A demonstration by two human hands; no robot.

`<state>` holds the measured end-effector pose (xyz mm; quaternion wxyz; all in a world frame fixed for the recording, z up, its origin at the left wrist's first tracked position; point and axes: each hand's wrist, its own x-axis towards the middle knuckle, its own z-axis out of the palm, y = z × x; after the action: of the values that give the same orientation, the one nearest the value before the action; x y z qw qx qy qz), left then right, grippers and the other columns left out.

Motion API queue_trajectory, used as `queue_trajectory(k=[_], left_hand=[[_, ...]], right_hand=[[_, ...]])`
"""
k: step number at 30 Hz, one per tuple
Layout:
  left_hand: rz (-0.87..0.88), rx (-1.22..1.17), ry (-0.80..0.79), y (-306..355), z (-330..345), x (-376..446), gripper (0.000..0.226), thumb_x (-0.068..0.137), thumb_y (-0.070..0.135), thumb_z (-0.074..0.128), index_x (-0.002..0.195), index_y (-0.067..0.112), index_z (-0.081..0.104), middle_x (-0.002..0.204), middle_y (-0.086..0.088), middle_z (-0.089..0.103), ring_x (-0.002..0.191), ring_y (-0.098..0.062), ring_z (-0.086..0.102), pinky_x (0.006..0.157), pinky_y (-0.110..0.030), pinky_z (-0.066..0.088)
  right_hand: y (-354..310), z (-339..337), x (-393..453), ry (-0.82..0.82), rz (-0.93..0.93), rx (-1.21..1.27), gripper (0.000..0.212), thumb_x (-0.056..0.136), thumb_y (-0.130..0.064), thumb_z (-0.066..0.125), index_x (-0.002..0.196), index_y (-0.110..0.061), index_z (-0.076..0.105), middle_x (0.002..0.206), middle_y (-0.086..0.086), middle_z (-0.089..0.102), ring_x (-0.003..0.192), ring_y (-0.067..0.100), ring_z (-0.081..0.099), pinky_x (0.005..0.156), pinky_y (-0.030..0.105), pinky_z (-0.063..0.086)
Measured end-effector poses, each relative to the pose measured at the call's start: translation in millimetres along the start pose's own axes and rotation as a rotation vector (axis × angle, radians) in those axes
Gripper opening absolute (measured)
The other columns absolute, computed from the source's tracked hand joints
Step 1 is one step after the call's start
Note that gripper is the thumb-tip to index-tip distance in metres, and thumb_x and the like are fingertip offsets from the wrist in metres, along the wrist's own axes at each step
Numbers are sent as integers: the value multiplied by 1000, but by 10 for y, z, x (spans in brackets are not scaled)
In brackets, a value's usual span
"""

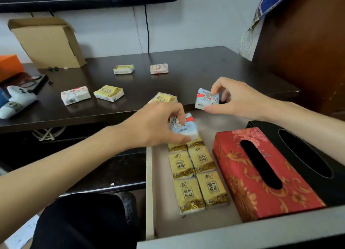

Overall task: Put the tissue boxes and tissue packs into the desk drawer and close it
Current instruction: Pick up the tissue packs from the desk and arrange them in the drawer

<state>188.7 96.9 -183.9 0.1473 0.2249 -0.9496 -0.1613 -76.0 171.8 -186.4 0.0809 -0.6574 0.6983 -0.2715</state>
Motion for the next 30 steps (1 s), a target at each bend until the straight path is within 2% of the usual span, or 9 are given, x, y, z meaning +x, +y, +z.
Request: queue_trajectory(k=[2, 5, 10, 15, 19, 23, 26, 30], left_hand=[[-5, 75, -28, -26, 115, -55, 40, 67, 61, 76, 91, 35, 57, 90, 15, 60, 80, -3, 55, 61, -24, 43], [-56, 169, -95, -114, 313, -56, 41, 71, 61, 74, 97, 37, 54, 99, 14, 60, 91, -7, 53, 73, -32, 49], [-81, 274, -100, -282, 662, 49, 45, 74, 62, 70, 102, 32, 52, 103, 11, 60, 96, -12, 54, 72, -34, 50], [-95, 320, -55, -448, 840, 151, 54, 76, 63, 65, 116, 33, 48, 113, 10, 59, 103, -13, 54, 71, -31, 49], [-155, 264, -82, -612, 818, 212, 55, 78, 61, 66, 122, 35, 46, 114, 9, 58, 99, -10, 53, 66, -24, 41], [-145, 244, -105, -694, 843, 203, 55, 78, 61, 67, 124, 37, 45, 117, 10, 58, 97, -6, 51, 66, -20, 41], [-123, 242, -94, -708, 855, 204, 56, 78, 60, 68, 124, 38, 45, 118, 11, 58, 96, -4, 51, 64, -18, 37], [-109, 223, -70, -711, 852, 195, 58, 78, 60, 69, 126, 36, 45, 119, 11, 59, 98, -6, 55, 68, -21, 41]], right_hand=[[13, 21, -156, -2, -36, -29, 51, 67, -78, 72, 97, -42, 54, 95, -21, 63, 88, 2, 59, 75, 42, 55], [33, 66, -330, -60, -78, -99, 51, 69, -82, 68, 100, -46, 49, 101, -25, 62, 94, -4, 58, 75, 41, 56], [96, 151, -439, -175, -79, -144, 47, 74, -78, 67, 102, -45, 48, 113, -23, 58, 104, 2, 59, 80, 39, 59], [142, 303, -506, -174, -54, -68, 39, 81, -69, 71, 95, -40, 47, 113, -21, 56, 105, 0, 60, 69, 32, 61], [117, 329, -456, -168, -43, -35, 39, 80, -66, 73, 95, -39, 49, 113, -20, 56, 104, -3, 60, 74, 36, 62], [89, 367, -325, -193, -40, -38, 38, 81, -64, 74, 96, -38, 51, 115, -18, 57, 107, 3, 58, 81, 40, 59], [54, 436, -204, -209, -44, -86, 38, 81, -65, 73, 96, -38, 51, 114, -17, 56, 106, 5, 57, 76, 36, 57], [13, 559, -55, -233, -33, -115, 38, 79, -61, 77, 96, -37, 53, 109, -17, 54, 100, 5, 55, 71, 30, 52]])
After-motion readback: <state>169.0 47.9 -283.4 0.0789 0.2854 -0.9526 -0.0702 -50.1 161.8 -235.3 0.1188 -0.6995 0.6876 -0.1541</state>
